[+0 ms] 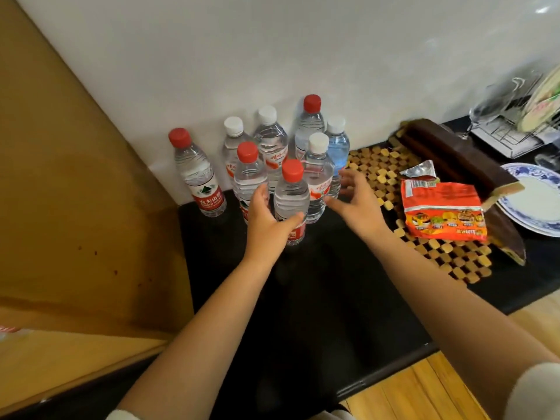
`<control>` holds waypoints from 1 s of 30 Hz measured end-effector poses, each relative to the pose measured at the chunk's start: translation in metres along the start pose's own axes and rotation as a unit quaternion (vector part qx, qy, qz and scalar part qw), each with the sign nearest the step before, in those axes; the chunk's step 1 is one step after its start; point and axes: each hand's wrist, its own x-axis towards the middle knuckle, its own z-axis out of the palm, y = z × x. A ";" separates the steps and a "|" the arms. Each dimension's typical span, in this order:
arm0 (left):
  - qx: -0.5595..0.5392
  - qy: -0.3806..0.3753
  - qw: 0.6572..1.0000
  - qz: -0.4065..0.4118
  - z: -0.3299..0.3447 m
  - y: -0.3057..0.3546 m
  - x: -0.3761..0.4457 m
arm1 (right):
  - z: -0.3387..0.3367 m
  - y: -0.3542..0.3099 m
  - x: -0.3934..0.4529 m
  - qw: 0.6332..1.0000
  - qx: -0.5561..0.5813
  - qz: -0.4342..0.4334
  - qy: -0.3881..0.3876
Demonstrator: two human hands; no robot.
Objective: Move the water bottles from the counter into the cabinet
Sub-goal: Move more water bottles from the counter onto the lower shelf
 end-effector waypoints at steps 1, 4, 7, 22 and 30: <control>-0.008 0.000 1.000 0.009 0.003 0.003 0.005 | 0.002 -0.004 0.009 1.000 0.004 -0.012 0.005; -0.015 -0.012 1.000 0.022 0.009 0.009 0.017 | 0.009 -0.013 0.026 0.999 -0.016 -0.038 0.029; -0.020 -0.039 0.999 0.029 0.013 0.011 0.021 | 0.014 -0.017 0.033 0.996 -0.051 -0.055 0.036; 0.033 -0.103 0.994 0.017 -0.008 0.001 -0.016 | 0.019 -0.001 0.013 0.996 0.021 -0.088 0.023; 0.042 -0.146 0.988 -0.004 -0.041 -0.010 -0.068 | 0.013 0.000 -0.026 0.984 -0.084 -0.156 0.016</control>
